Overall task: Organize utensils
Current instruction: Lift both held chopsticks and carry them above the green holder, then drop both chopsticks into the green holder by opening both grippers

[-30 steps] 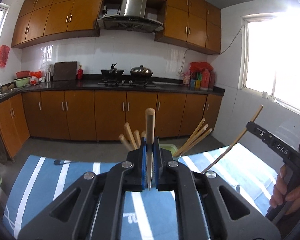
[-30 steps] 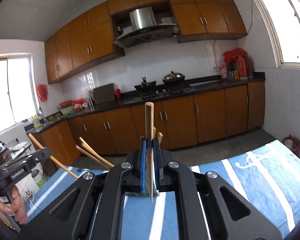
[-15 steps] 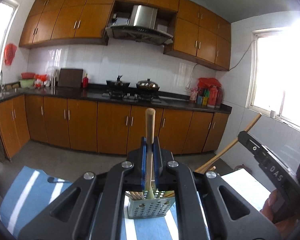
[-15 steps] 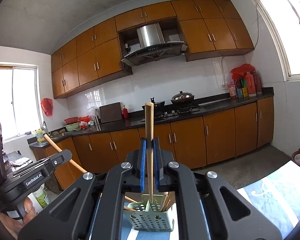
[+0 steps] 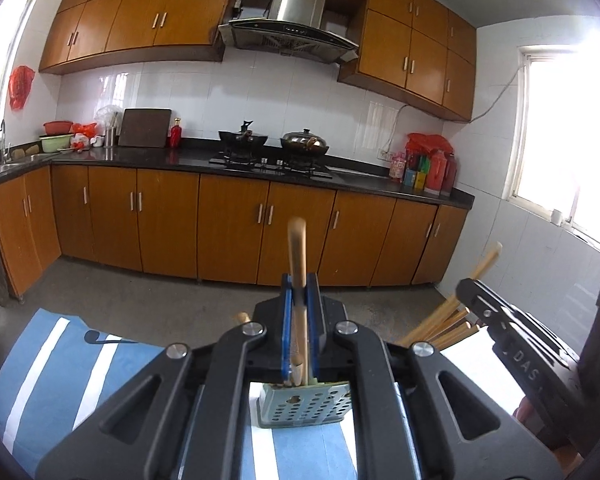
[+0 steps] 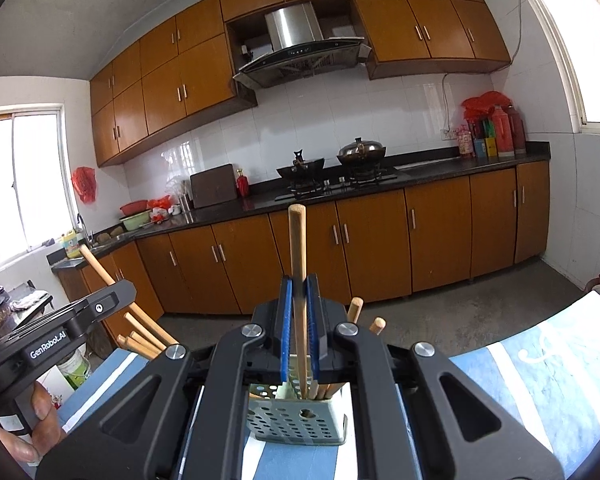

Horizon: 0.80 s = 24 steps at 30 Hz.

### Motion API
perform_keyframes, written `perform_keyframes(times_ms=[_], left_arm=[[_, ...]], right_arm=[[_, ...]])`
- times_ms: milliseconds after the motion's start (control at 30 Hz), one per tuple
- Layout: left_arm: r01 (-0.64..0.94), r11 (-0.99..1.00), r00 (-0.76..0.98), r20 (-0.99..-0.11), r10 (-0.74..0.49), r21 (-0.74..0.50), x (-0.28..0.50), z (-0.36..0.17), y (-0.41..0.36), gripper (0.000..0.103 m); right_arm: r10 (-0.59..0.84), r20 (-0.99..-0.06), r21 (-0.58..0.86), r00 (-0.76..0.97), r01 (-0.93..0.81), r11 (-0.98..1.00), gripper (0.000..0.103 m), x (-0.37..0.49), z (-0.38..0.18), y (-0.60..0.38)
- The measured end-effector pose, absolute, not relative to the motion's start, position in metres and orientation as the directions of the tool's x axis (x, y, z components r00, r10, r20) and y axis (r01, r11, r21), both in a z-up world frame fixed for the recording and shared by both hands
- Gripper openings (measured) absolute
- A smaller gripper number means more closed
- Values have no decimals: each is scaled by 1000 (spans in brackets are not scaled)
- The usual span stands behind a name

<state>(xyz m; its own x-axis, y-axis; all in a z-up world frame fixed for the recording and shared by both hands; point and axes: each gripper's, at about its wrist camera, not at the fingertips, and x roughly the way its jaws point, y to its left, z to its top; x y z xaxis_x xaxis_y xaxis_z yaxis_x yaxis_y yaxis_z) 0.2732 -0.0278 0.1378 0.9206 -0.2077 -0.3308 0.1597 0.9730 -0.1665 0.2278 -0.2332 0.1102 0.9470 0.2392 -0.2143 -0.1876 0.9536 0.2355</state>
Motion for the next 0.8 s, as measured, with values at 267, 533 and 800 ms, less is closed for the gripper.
perform_keyframes(times_ms=[267, 533, 800], left_arm=[[170, 965, 934, -279, -222, -200, 244, 156, -11, 44], [152, 970, 944, -262, -199, -189, 175, 151, 15, 77], [68, 991, 952, -290, -98, -112, 98, 109, 35, 99]], right_arm=[[211, -187, 251, 959, -161, 954, 35, 199, 122, -249], [199, -191, 240, 961, -151, 959, 63, 145, 119, -259], [153, -165, 78, 974, -142, 987, 101, 79, 93, -238]])
